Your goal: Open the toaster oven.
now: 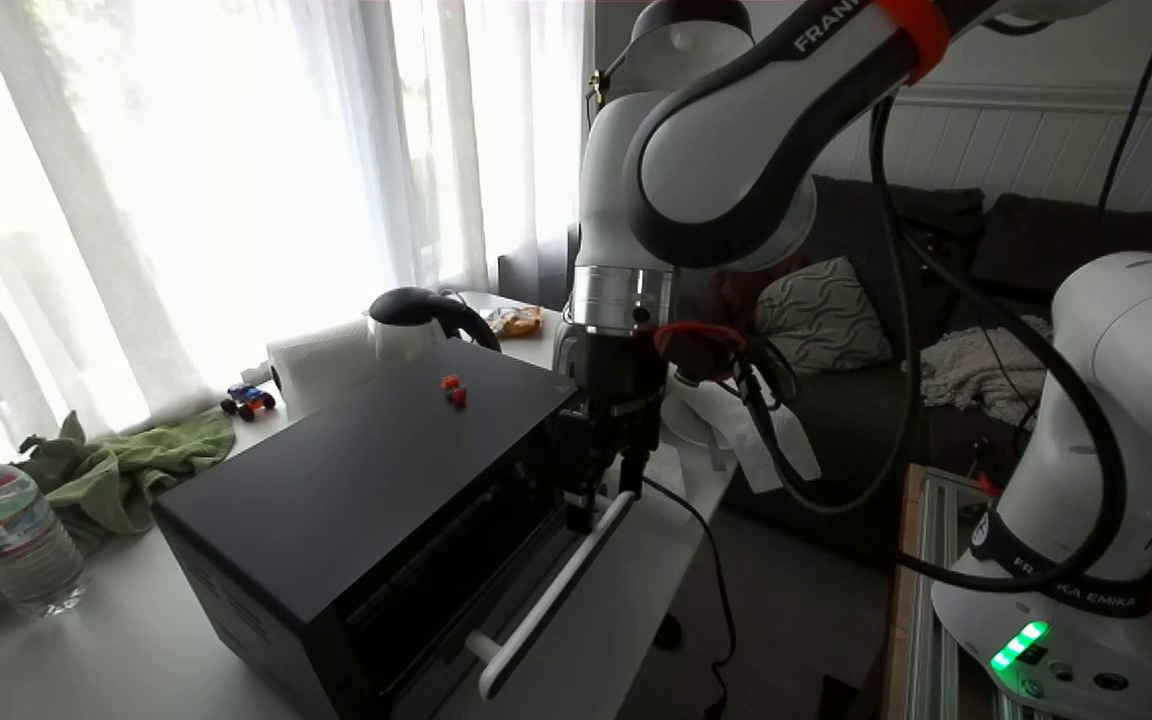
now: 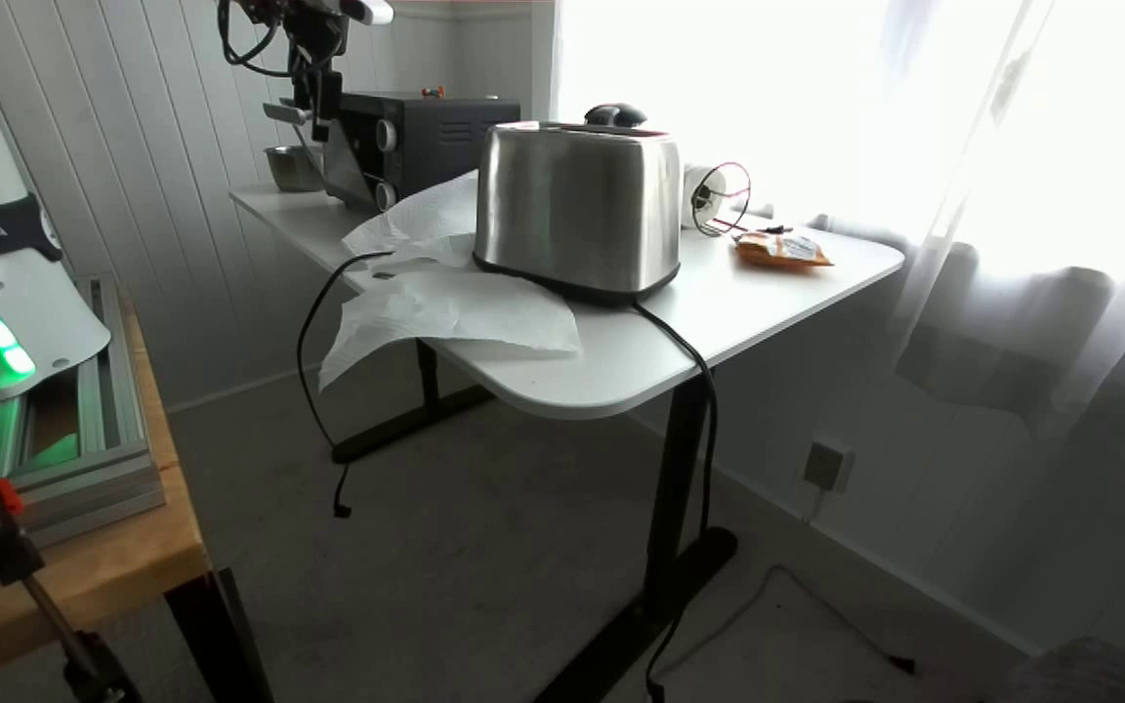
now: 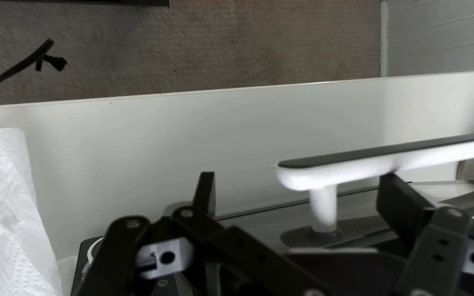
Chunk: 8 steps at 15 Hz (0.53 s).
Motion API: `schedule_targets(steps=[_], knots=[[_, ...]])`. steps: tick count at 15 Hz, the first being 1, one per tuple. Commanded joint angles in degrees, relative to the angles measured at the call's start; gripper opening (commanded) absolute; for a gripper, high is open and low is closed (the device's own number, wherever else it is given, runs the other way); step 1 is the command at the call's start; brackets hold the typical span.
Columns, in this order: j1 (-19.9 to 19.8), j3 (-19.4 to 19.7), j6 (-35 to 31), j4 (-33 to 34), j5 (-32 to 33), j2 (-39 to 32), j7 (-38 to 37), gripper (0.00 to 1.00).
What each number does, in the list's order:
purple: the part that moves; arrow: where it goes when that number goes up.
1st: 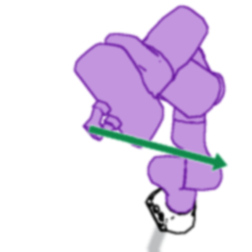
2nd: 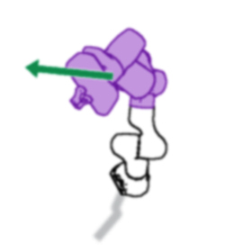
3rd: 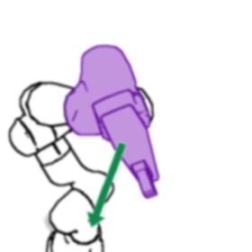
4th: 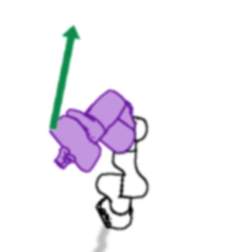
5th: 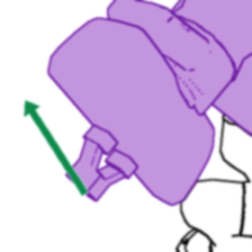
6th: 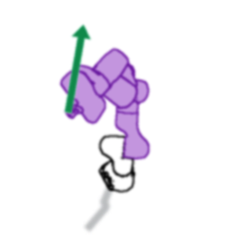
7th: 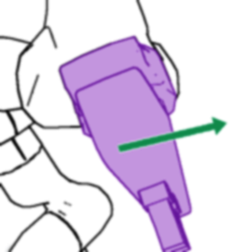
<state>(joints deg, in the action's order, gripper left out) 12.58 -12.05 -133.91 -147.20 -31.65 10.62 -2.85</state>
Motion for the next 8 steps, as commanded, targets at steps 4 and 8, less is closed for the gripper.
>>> schedule_targets(steps=[4, 8], knots=[[3.75, 0.16, -10.45, -5.77, -1.77, 5.68, 7.41, 1.0], [5.96, 2.57, -8.72, -5.71, -11.01, 5.92, 11.87, 1.0]])
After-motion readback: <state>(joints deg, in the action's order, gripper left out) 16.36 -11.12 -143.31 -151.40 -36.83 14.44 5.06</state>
